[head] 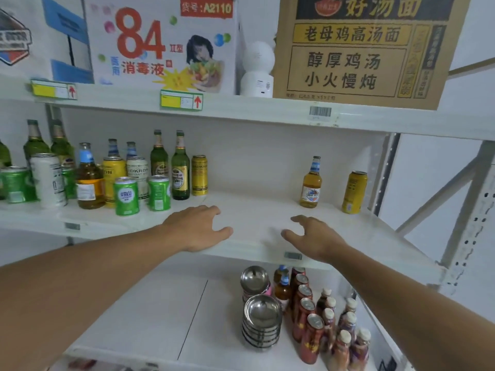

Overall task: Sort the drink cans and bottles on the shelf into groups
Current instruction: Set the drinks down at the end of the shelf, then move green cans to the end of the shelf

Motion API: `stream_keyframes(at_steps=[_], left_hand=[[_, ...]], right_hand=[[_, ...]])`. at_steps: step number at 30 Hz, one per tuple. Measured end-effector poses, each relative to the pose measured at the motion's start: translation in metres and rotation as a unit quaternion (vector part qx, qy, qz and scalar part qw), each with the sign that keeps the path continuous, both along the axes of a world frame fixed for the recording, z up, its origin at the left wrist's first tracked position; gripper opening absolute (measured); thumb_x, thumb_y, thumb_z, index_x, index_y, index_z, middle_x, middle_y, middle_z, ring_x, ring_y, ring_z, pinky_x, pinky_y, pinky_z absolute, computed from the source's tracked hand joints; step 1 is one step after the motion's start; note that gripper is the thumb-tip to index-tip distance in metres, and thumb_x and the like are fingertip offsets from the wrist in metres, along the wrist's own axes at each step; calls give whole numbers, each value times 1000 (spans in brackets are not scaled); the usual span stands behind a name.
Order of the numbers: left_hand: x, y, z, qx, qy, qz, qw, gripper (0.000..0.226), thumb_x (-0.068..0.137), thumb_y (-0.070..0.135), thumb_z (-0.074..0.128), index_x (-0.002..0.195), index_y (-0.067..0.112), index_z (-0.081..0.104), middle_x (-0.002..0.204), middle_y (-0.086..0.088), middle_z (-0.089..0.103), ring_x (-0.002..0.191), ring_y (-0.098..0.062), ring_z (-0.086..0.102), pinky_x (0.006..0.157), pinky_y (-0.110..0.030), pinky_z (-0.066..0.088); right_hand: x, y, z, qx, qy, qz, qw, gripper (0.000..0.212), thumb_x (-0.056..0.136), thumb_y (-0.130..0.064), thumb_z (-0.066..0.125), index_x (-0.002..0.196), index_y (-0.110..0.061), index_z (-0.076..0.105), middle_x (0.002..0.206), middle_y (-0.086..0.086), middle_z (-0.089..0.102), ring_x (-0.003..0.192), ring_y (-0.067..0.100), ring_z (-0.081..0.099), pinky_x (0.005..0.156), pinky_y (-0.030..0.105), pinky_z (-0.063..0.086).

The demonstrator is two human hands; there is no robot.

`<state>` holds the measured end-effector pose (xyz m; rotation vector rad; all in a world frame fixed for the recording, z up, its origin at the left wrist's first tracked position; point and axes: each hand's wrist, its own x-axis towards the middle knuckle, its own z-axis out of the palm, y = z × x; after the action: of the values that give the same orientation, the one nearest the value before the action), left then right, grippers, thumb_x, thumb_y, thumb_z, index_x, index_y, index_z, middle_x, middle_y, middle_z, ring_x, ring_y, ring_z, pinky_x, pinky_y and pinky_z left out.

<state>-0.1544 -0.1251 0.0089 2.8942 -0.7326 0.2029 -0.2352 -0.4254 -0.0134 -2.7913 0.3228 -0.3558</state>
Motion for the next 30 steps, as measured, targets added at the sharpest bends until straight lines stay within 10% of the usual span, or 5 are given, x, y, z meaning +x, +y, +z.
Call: stream_keyframes(at_steps=[30], left_hand=[[-21,177,15,12,6,187,982,88,94,87,40,165,35,37,172,7,39,153,-22,43,118,-47,42]], right_hand=[[86,172,6,29,-19,196,980,75,96,-71,53,158,-30,45,159,2,52,141,27,52,112,45,46]])
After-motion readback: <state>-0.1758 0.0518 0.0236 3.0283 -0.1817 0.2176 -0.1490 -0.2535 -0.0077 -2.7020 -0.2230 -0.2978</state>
